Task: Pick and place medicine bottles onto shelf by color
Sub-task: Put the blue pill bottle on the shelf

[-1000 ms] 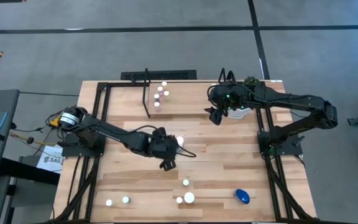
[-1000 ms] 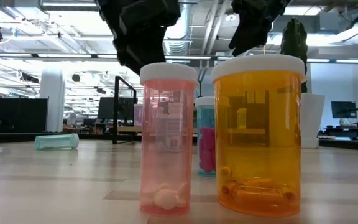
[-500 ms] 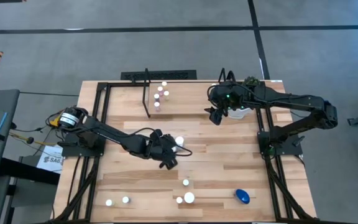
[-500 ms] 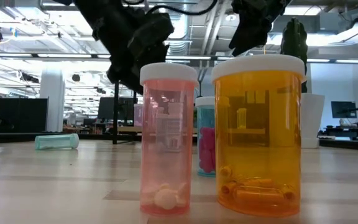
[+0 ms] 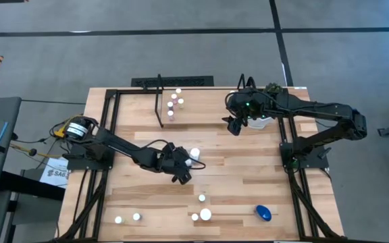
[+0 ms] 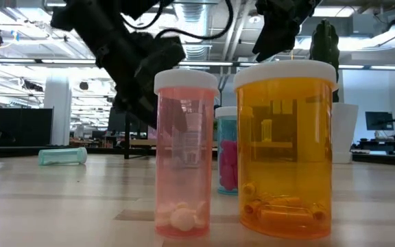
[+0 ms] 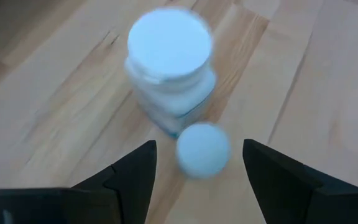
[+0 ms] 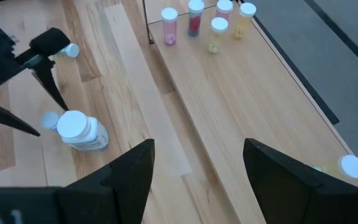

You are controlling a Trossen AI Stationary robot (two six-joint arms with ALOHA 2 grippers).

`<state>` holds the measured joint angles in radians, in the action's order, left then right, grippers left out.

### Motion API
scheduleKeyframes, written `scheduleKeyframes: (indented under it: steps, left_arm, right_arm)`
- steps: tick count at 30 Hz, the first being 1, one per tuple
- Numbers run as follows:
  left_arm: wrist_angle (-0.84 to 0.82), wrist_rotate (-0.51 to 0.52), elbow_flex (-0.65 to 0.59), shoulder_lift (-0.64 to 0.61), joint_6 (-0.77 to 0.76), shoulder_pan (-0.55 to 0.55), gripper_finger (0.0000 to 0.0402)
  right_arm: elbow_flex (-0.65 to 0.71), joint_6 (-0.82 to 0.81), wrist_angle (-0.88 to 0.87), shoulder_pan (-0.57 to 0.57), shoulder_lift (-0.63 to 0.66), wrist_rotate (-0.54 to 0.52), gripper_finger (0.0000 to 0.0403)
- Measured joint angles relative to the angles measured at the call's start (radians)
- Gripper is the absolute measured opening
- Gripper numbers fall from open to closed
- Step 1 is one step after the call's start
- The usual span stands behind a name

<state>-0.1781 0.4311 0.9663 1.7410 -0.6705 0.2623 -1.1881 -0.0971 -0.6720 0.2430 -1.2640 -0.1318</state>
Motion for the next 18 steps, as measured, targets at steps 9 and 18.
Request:
scheduleKeyframes:
  steps: [9,18]
  left_arm:
    - [0.02,0.04,-0.001,0.047,0.034,-0.001,0.0195]
    - [0.031,0.016,-0.001,0.047,0.038,-0.006,0.0094]
  right_arm:
    - [0.001,0.0,0.016,0.0,0.0,0.0,0.027]
    - [0.001,0.0,0.023,0.0,0.0,0.0,0.027]
